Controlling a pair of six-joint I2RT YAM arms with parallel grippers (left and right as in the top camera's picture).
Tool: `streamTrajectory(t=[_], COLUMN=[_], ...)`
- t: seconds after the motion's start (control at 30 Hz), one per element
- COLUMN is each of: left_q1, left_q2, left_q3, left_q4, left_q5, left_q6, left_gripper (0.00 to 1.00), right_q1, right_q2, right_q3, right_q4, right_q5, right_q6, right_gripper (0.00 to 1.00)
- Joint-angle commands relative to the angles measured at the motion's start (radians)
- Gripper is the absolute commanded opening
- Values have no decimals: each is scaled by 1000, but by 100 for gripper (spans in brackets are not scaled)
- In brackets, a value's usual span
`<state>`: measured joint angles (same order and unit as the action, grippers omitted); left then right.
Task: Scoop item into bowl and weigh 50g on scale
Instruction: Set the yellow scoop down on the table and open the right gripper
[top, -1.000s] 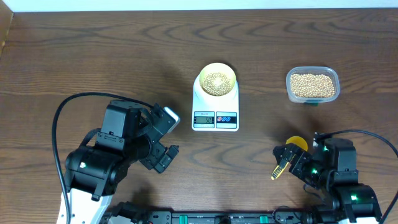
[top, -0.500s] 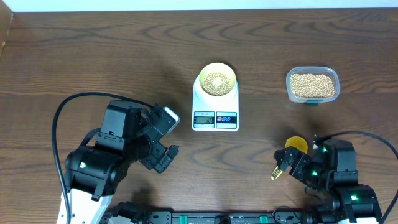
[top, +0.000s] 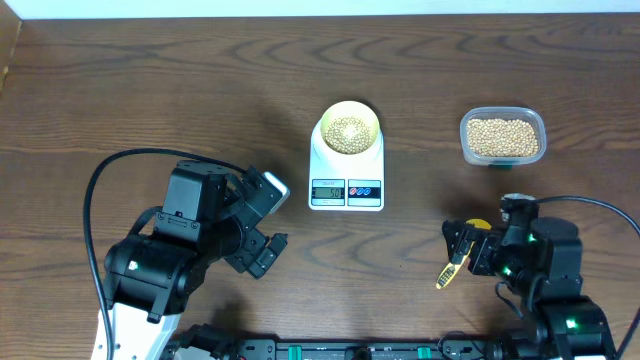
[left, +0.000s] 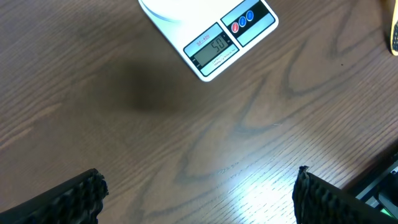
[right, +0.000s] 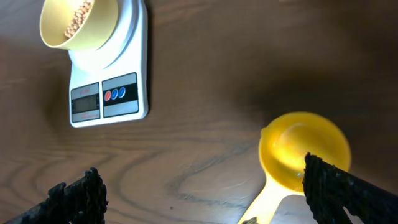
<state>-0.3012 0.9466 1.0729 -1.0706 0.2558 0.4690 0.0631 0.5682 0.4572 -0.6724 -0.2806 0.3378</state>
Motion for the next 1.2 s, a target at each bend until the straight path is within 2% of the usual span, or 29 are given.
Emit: streamTrajectory(t=[0.0, 0.37, 0.6, 1.17], left_q1=[5, 5, 5, 5], left_q2=[0, 0, 0, 0], left_q3=[16, 16, 16, 16], left_q4=[-2, -2, -2, -2], left_q5=[-6, -6, -6, -6], left_q6=[6, 6, 6, 6], left_gripper=[98, 98, 98, 98], right_q1=[3, -2, -48, -63], right_q2=[-74, -308, -413, -558], right_q3=[19, 14, -42, -273], right_q4=[3, 3, 19, 360], right_q5=[43, 122, 122, 121], right_q6=[-119, -226, -231, -231], right_gripper=[99, 99, 99, 99])
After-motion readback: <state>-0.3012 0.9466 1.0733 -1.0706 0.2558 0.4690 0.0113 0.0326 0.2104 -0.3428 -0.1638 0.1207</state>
